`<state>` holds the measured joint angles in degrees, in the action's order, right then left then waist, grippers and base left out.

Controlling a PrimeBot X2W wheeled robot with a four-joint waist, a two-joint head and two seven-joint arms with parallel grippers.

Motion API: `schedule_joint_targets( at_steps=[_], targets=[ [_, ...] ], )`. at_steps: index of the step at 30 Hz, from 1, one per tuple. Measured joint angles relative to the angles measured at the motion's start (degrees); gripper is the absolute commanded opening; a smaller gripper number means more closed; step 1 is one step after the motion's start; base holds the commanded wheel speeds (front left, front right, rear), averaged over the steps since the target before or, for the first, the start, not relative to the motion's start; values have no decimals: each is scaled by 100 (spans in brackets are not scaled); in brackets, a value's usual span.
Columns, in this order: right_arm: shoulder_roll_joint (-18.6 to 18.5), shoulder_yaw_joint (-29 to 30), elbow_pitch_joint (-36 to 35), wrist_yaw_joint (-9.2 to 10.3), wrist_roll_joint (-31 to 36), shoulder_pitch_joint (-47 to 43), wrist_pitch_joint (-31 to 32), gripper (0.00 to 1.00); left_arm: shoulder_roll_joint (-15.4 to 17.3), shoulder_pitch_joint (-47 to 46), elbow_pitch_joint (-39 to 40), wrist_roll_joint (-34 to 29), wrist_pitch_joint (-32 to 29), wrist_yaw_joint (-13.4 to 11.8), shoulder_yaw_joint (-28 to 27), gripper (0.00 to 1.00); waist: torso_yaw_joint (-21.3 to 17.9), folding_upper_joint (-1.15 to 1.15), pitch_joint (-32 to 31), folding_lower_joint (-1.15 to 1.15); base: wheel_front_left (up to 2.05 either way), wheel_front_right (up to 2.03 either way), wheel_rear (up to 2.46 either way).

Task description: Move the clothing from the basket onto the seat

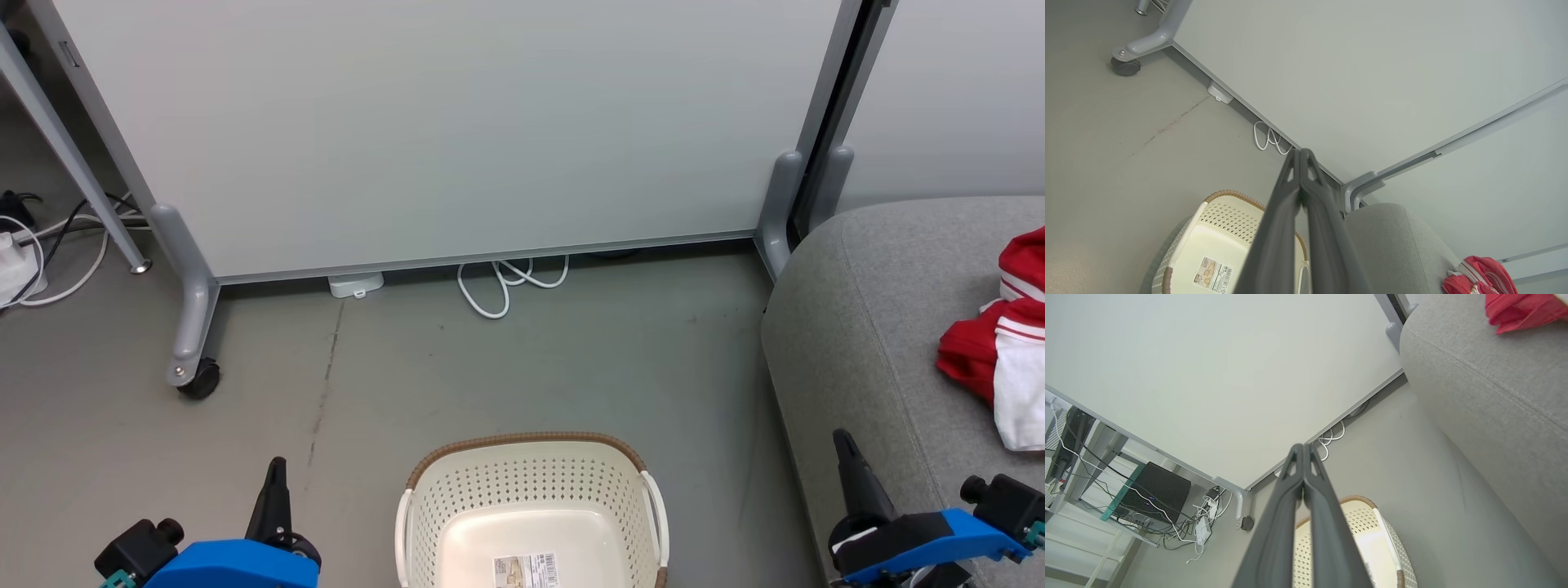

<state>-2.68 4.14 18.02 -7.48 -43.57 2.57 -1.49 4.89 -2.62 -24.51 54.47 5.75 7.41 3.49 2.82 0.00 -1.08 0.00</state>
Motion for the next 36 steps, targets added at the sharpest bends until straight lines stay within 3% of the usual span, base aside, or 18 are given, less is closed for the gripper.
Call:
schedule_joint_targets(
  at_steps=[36],
  targets=[
    [-1, 120, -200, 0, -2461, 176, 404, 0, -112, -162, 526, 1909, -620, 0, -504, 0, -116, 0, 52, 0, 0, 0, 0]
  ],
)
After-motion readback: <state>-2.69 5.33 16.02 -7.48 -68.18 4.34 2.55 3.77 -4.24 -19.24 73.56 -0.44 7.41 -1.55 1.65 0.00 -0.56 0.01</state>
